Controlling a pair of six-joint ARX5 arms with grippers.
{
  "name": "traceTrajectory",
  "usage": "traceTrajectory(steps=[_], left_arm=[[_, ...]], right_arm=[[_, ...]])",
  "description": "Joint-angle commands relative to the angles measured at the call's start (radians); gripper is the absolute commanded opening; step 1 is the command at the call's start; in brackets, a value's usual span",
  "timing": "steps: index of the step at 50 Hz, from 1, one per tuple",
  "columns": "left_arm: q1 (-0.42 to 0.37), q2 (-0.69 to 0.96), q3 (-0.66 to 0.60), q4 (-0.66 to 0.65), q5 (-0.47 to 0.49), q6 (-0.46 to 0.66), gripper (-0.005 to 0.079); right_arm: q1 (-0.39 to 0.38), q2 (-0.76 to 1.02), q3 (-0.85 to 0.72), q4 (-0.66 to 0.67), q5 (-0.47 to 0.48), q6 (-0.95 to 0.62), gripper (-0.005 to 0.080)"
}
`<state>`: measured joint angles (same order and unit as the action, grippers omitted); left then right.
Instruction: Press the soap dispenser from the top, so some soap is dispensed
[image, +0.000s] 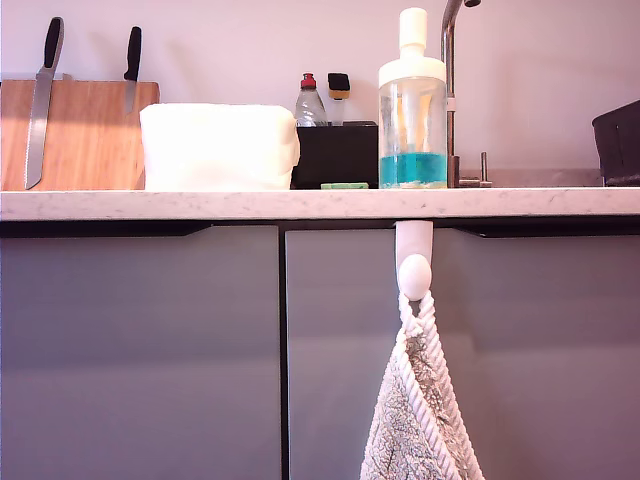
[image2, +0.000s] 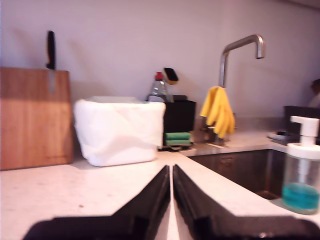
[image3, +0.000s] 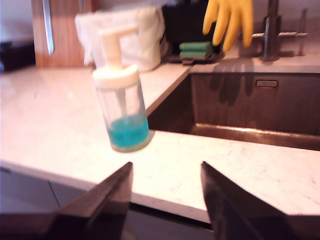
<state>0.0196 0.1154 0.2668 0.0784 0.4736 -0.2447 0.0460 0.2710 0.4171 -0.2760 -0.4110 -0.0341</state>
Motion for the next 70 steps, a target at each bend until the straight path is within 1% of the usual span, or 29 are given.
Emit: traceTrajectory(steps=[1, 7, 15, 22, 32, 38, 44, 49, 55, 60, 70], left_arm=[[-0.007, 0.026, -0.008, 0.039, 0.014, -0.012, -0.0019], [-0.026, 0.088, -0.007, 0.100, 0.017, -0.018, -0.0019], [-0.069, 0.176, -0.005, 0.176, 0.025, -0.018, -0.0019], [-0.120, 0.257, -0.003, 0.264, 0.040, -0.018, -0.0010], [-0.203, 0.386, 0.036, 0.343, 0.042, -0.016, -0.0009], [-0.255, 0.478, 0.089, 0.369, 0.042, -0.003, -0.0009], [-0.303, 0.568, 0.154, 0.368, 0.042, 0.031, -0.0009], [-0.340, 0.641, 0.204, 0.368, 0.042, 0.055, -0.0009], [-0.378, 0.724, 0.256, 0.368, 0.042, 0.074, -0.0009], [-0.410, 0.794, 0.298, 0.368, 0.042, 0.087, -0.0009], [-0.467, 0.902, 0.369, 0.368, 0.041, 0.090, -0.0009]], right_arm=[[0.026, 0.043, 0.021, 0.033, -0.011, -0.043, 0.0640], [0.083, 0.129, 0.022, 0.094, -0.018, -0.105, 0.0640], [0.171, 0.245, 0.023, 0.222, -0.014, -0.129, 0.0640], [0.229, 0.356, 0.023, 0.344, 0.030, -0.131, 0.0641], [0.282, 0.519, 0.023, 0.518, 0.084, -0.131, 0.0640], [0.294, 0.602, 0.024, 0.599, 0.111, -0.123, 0.0640], [0.294, 0.673, 0.025, 0.680, 0.116, -0.116, 0.0640], [0.294, 0.726, 0.044, 0.708, 0.115, -0.079, 0.0640], [0.300, 0.793, 0.087, 0.715, 0.117, -0.074, 0.0640], [0.318, 0.855, 0.124, 0.736, 0.123, -0.074, 0.0640], [0.348, 0.965, 0.193, 0.736, 0.128, -0.073, 0.0640]])
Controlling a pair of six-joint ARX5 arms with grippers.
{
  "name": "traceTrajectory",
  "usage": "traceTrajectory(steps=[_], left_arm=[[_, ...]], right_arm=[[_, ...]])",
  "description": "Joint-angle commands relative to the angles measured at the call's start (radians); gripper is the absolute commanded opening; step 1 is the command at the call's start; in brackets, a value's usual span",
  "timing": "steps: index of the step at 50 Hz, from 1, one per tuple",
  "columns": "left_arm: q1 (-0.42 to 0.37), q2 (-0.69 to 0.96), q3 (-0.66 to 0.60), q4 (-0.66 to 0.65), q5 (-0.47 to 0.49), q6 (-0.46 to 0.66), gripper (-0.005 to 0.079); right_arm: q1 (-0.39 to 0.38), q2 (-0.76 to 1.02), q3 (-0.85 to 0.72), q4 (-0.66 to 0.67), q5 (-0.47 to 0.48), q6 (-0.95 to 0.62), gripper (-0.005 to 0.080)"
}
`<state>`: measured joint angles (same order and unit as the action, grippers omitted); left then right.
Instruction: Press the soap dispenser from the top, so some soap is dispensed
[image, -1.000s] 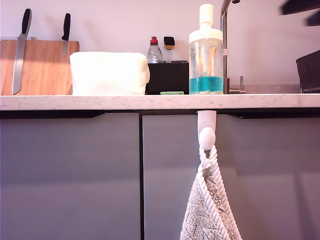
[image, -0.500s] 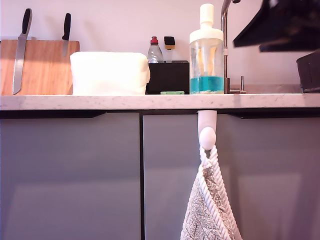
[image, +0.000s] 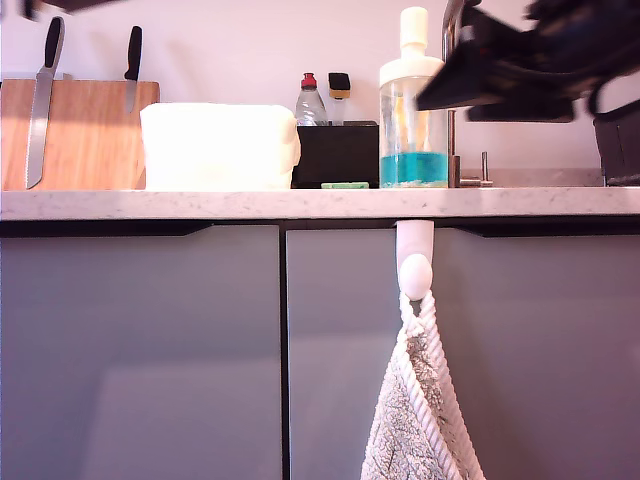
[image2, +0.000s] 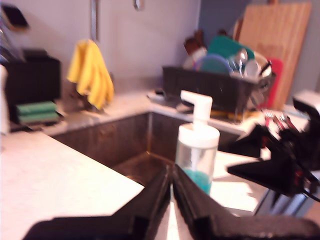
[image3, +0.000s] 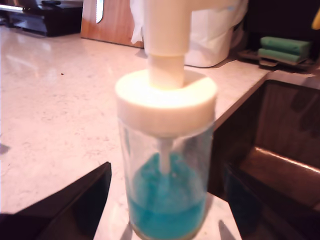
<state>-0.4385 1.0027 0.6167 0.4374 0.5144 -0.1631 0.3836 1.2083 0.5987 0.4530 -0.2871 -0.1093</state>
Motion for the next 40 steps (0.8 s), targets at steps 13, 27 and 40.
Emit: traceTrajectory(steps=[13, 27, 40], left_arm=[[-0.046, 0.066, 0.067, 0.008, 0.000, 0.016, -0.0009], [-0.060, 0.079, 0.080, 0.013, -0.002, 0.093, -0.0009], [-0.106, 0.195, 0.219, 0.041, -0.002, 0.119, -0.0008]], right_arm=[[0.022, 0.127, 0.072, 0.021, 0.029, -0.005, 0.0640], [0.027, 0.168, 0.088, 0.020, 0.029, -0.022, 0.0632], [0.029, 0.168, 0.088, 0.020, 0.029, -0.022, 0.0558]])
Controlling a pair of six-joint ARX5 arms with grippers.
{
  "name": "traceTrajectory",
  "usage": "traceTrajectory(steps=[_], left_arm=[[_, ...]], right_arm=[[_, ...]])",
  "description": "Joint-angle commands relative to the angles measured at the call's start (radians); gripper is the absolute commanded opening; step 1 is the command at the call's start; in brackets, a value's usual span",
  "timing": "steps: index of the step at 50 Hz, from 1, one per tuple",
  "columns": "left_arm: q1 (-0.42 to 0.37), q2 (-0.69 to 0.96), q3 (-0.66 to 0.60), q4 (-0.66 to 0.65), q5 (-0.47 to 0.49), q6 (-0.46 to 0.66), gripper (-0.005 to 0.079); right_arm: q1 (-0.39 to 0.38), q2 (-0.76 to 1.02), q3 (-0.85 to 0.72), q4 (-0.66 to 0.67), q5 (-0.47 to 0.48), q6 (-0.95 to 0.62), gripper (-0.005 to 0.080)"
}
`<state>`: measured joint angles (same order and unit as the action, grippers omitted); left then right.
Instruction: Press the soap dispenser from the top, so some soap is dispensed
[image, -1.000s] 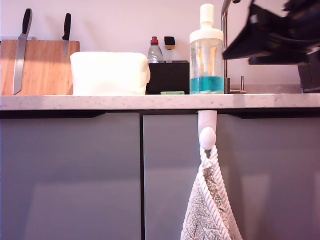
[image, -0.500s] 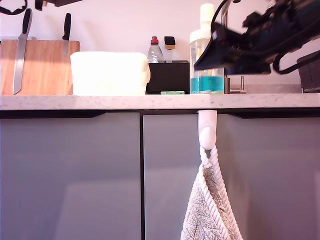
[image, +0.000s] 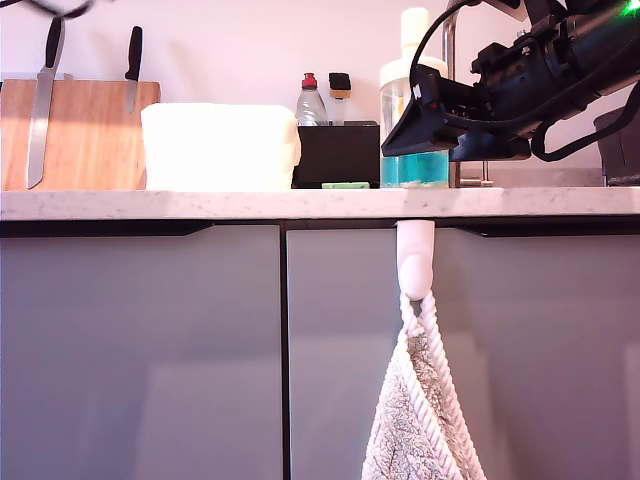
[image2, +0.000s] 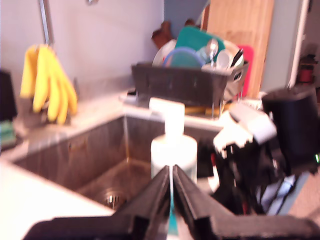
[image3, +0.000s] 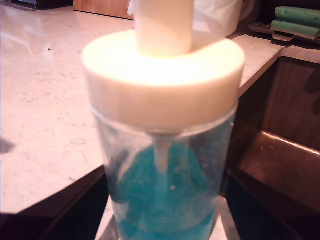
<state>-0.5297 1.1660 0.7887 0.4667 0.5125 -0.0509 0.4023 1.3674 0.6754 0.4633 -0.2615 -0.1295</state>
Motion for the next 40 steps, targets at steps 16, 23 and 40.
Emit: traceTrajectory(steps=[16, 23, 40], left_arm=[[-0.069, 0.289, 0.372, -0.115, 0.005, 0.006, 0.0070], [-0.087, 0.365, 0.474, -0.203, 0.008, 0.007, 0.0070], [-0.127, 0.463, 0.590, -0.265, 0.008, 0.034, 0.0070]], right_arm=[[0.010, 0.009, 0.011, 0.009, -0.001, -0.002, 0.0407], [0.010, 0.009, 0.011, 0.009, 0.000, -0.002, 0.0406], [0.010, 0.009, 0.011, 0.009, 0.000, -0.002, 0.0406]])
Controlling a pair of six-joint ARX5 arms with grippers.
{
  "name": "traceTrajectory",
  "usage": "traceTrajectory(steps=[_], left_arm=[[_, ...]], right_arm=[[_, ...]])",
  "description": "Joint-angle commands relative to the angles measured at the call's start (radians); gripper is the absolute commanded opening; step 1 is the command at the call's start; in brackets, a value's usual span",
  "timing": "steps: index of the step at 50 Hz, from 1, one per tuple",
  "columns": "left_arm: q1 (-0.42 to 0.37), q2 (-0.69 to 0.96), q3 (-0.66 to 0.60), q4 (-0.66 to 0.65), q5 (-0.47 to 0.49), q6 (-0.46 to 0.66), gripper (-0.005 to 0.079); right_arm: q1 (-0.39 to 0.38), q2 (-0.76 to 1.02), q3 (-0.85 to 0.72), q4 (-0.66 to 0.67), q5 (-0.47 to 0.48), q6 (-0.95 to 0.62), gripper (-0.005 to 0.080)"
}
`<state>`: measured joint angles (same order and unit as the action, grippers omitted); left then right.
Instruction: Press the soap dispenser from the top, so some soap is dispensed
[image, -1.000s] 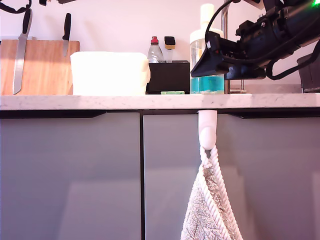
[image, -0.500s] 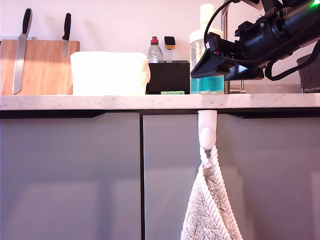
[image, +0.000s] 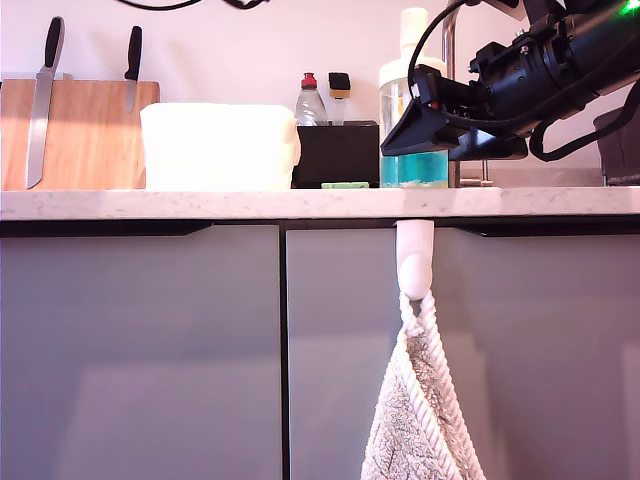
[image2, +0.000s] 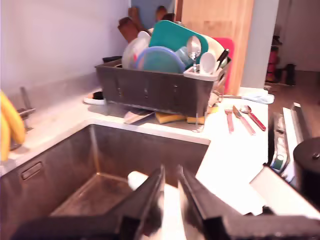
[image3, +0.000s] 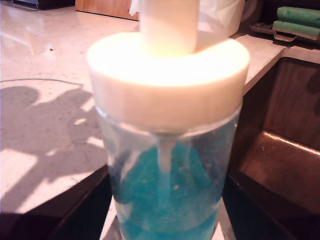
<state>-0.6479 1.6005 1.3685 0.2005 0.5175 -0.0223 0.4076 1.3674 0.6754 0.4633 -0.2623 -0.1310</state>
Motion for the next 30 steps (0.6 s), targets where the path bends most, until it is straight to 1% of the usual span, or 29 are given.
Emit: traceTrajectory(steps=[1, 15, 30], left_arm=[[-0.012, 0.031, 0.011, 0.002, 0.003, 0.005, 0.0070], [-0.029, 0.059, 0.012, 0.007, 0.003, 0.056, 0.0070], [-0.029, 0.115, 0.041, -0.002, -0.001, 0.073, 0.0070]], right_arm=[[0.005, 0.009, 0.011, 0.009, 0.001, 0.000, 0.0406], [0.005, 0.009, 0.011, 0.009, 0.001, 0.000, 0.0406], [0.005, 0.009, 0.011, 0.007, 0.001, 0.000, 0.0405]])
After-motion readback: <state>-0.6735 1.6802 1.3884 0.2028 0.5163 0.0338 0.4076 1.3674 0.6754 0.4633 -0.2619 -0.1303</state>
